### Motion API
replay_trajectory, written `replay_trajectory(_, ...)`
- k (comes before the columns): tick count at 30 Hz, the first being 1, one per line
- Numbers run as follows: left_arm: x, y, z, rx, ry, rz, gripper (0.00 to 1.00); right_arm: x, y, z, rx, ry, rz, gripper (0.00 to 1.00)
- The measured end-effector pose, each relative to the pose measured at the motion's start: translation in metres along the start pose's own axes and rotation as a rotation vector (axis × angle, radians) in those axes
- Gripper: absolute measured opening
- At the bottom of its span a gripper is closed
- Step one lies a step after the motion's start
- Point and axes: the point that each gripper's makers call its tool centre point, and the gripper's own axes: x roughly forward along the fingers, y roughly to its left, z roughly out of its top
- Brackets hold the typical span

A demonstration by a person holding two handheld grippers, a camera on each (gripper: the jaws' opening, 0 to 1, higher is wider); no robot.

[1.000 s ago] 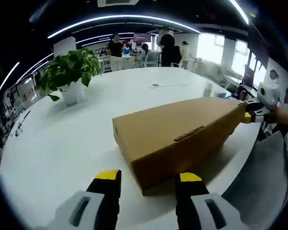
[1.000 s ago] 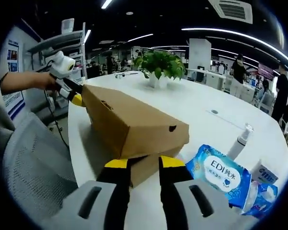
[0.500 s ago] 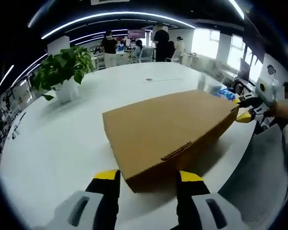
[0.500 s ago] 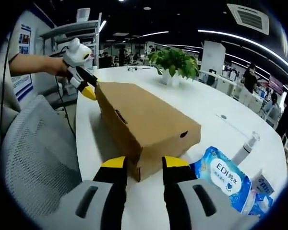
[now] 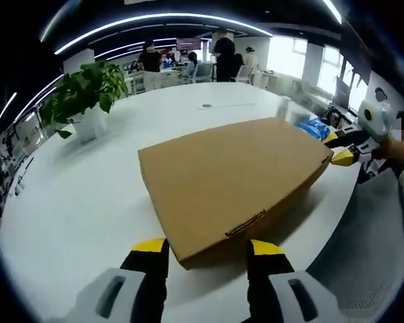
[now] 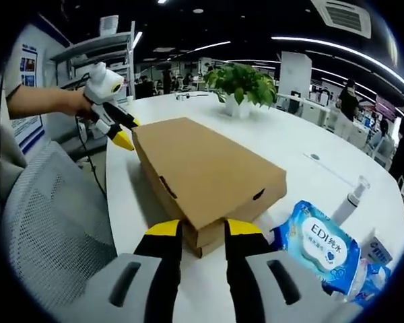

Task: Operate the shoe box by opening the lid, removing the specified soft item, and placing it in the target area until the item is outside and the box remains undamaged.

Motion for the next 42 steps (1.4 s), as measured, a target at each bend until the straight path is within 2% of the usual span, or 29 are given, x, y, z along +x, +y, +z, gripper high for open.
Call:
replay_trajectory(7,0.009,0.002,-0.003,-0.033,0.016,0.009,0.47,0.004,0.0,-0.006,0.018,0.019,-0.001,0.22)
replay_trajectory(13,0.018,0.002,-0.005,0.004,0.053,0.02,0.47,0.006,-0.003,-0.008,0.028,0.029,-0.001,0.22)
replay_trajectory(42,0.051,0.018,0.031,0.048,0.054,0.018,0.46,0.024,-0.05,-0.003,0.027,0.065,-0.034,0.23)
